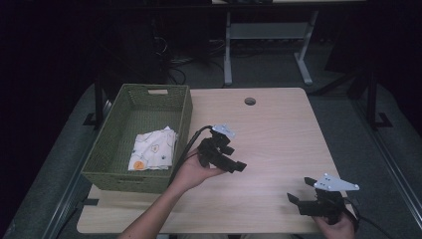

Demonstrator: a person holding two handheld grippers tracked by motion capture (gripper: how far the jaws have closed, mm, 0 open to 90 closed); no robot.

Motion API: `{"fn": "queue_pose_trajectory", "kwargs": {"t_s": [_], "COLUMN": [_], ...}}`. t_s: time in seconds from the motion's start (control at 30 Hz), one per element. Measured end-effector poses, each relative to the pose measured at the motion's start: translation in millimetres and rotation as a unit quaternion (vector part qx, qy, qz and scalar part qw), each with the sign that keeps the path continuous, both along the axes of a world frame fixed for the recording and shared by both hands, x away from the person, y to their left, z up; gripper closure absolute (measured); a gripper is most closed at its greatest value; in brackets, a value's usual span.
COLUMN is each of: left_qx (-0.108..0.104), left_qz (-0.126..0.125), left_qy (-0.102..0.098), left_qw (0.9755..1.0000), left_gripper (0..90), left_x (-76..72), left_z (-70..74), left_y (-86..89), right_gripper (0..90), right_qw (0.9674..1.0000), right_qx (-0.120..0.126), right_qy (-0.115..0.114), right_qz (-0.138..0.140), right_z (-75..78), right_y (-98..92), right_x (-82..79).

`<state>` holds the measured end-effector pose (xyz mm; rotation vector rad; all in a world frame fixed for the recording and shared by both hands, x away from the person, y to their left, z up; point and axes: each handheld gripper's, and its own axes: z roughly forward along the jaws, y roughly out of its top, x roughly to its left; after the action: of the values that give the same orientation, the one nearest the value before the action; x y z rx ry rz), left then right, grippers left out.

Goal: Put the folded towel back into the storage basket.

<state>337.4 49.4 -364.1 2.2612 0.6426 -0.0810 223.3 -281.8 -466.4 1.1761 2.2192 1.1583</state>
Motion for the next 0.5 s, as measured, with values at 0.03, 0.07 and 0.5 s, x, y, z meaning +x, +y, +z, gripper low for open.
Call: {"fn": "queue_pose_trajectory", "kwargs": {"t_s": [0.03, 0.07, 0.5], "left_qx": [0.000, 0.003, -0.003], "left_qz": [0.001, 0.003, 0.002], "left_qy": [0.001, -0.001, 0.000], "left_qw": [1.0000, 1.0000, 1.0000], "left_gripper": [26.5, 26.5, 26.5], "left_x": [-0.4, -1.1, -8.4], "left_z": [-0.9, -2.0, -14.3], "left_y": [-0.7, -1.7, -9.6], "right_gripper": [14.2, 14.2, 14.2], "right_qw": [1.0000, 1.0000, 1.0000], "right_qx": [0.000, 0.000, 0.001], "right_qy": [0.000, 0.000, 0.001], "right_qz": [0.000, 0.000, 0.001], "right_z": [0.1, 0.0, -0.4], "right_y": [0.0, -0.1, -0.4], "right_x": [-0.1, -0.1, -1.0]}}
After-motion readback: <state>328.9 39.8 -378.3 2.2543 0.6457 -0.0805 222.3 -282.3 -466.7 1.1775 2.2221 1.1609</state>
